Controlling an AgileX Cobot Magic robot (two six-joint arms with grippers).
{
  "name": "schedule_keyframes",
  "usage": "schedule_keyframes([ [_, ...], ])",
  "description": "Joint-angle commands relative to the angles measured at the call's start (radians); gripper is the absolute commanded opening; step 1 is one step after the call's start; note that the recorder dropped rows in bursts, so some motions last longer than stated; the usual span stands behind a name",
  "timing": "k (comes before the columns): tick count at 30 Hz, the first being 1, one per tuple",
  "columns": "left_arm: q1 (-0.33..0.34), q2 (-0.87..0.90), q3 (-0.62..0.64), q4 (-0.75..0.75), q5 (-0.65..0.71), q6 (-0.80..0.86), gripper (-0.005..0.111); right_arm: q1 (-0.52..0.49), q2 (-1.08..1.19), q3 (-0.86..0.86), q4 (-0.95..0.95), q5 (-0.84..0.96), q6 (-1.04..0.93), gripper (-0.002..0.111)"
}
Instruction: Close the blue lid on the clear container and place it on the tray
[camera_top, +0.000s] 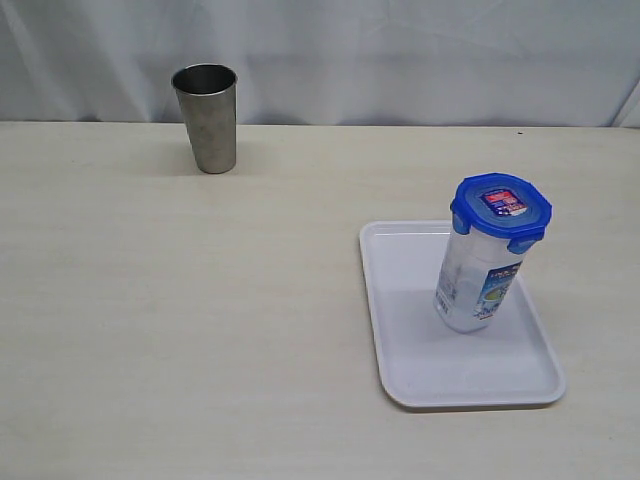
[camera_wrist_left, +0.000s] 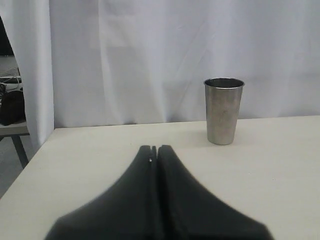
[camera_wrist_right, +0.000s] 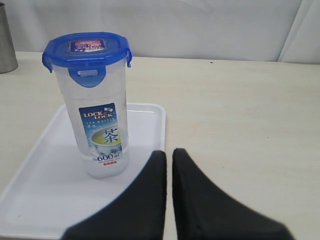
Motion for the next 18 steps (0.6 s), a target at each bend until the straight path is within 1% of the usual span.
schedule_keyframes([
  [1, -0.001, -0.002, 0.003, -0.013, -0.004, 0.015, 0.000, -0.006, -0.004, 0.003, -0.003, -0.002, -0.003, 0.005],
  [7, -0.001, -0.002, 0.003, -0.009, 0.026, 0.018, 0.000, -0.006, -0.004, 0.003, -0.003, -0.002, -0.003, 0.005],
  [10, -0.001, -0.002, 0.003, -0.009, 0.085, 0.018, 0.000, -0.006, -0.004, 0.003, -0.003, -0.002, -0.003, 0.005],
  [14, -0.001, -0.002, 0.003, 0.038, 0.176, 0.016, 0.000, -0.006, -0.004, 0.003, -0.003, -0.002, -0.003, 0.005],
  [18, -0.001, -0.002, 0.003, 0.046, 0.183, 0.009, 0.000, -0.006, -0.004, 0.003, -0.003, -0.002, -0.003, 0.005],
])
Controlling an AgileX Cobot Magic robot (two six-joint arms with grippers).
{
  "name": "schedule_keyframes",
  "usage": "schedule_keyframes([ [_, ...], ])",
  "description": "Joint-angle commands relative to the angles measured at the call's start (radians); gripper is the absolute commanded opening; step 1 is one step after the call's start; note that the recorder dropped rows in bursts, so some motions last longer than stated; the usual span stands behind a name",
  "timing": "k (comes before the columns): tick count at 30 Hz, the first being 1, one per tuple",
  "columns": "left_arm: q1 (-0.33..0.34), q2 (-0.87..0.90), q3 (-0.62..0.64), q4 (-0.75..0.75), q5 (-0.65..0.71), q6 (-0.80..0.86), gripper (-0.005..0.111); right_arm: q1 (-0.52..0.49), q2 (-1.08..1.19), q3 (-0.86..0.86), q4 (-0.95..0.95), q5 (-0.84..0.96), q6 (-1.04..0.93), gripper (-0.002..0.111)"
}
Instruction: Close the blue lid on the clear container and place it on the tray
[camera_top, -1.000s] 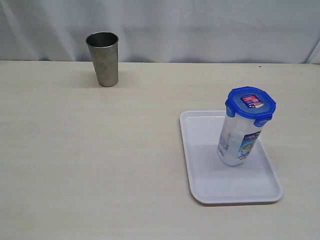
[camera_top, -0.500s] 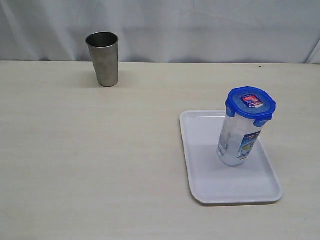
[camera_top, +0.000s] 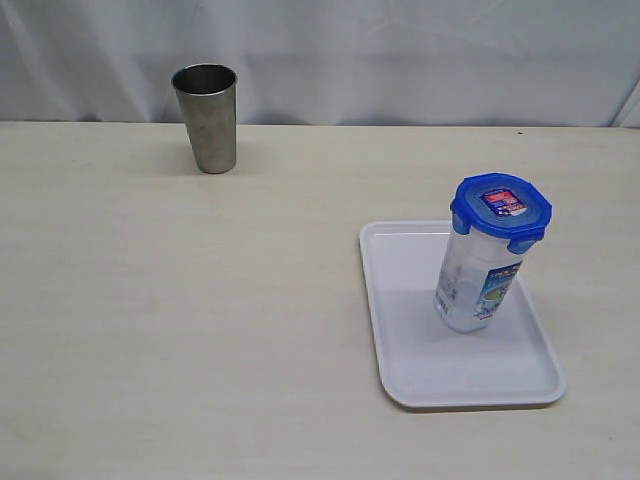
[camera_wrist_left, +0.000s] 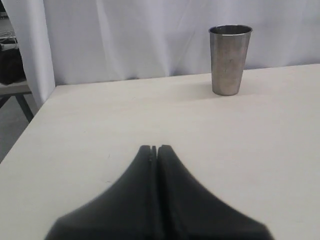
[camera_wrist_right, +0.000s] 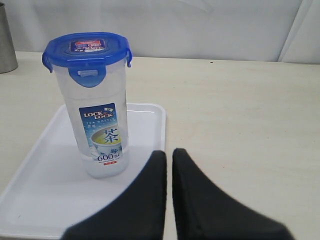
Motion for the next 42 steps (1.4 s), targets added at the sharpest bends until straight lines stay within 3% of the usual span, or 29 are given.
schedule_keyframes([
  [1, -0.001, -0.002, 0.003, 0.014, 0.010, -0.003, 0.000, -0.006, -0.004, 0.003, -0.003, -0.002, -0.003, 0.005],
  [42, -0.001, -0.002, 0.003, 0.024, 0.010, -0.021, 0.000, -0.006, -0.004, 0.003, -0.003, -0.002, -0.003, 0.005],
])
